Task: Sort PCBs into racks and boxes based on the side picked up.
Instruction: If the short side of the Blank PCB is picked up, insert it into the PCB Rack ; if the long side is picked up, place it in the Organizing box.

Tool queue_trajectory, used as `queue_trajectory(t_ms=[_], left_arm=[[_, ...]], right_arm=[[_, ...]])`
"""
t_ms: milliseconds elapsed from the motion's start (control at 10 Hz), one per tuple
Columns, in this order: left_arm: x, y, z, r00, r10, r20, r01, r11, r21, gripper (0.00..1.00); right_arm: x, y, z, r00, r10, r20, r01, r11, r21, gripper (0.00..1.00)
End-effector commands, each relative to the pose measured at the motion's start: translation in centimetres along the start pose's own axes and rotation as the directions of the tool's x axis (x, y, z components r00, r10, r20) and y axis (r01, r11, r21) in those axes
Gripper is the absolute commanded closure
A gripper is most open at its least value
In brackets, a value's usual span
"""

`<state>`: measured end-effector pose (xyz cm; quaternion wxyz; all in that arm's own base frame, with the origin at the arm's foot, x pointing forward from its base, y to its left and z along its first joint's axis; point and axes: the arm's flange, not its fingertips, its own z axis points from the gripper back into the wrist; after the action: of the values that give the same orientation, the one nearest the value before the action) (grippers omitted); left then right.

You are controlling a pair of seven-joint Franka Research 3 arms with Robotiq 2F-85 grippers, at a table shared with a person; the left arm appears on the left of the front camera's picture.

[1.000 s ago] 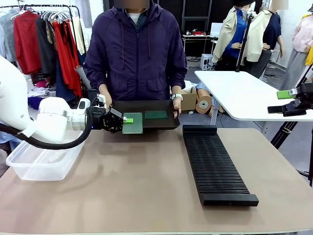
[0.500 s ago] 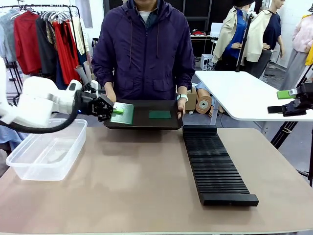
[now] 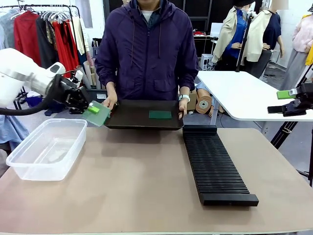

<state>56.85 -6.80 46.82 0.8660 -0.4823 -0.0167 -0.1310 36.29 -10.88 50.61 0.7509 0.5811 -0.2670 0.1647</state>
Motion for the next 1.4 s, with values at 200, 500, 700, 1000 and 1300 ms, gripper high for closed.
queue_trajectory(t_ms=[200, 500, 700, 1000, 1300], left_arm=[[-0.6, -1.9, 3.3, 0.989, -0.009, -0.148, 0.056, 0.945, 0.321, 1.00], [-1.4, -1.8, 4.6, 0.990, 0.020, -0.143, 0.058, 0.853, 0.519, 1.00], [-2.1, -0.8, 5.3, 0.994, 0.027, -0.103, 0.037, 0.819, 0.573, 1.00], [-2.6, 2.2, 6.1, 0.998, 0.064, -0.008, -0.046, 0.786, 0.616, 1.00], [-2.6, 5.2, 5.4, 0.994, 0.104, -0.017, -0.070, 0.768, 0.636, 1.00]], right_arm=[[0.3, 0.2, 0.0, 1.000, -0.003, 0.013, 0.003, 1.000, 0.004, 0.00], [0.3, 0.2, 0.0, 1.000, -0.003, 0.013, 0.003, 1.000, 0.004, 0.00], [0.3, 0.2, 0.0, 1.000, -0.003, 0.013, 0.003, 1.000, 0.004, 0.00], [0.3, 0.2, 0.0, 1.000, -0.003, 0.013, 0.003, 1.000, 0.004, 0.00], [0.3, 0.2, 0.0, 1.000, -0.003, 0.013, 0.003, 1.000, 0.004, 0.00]])
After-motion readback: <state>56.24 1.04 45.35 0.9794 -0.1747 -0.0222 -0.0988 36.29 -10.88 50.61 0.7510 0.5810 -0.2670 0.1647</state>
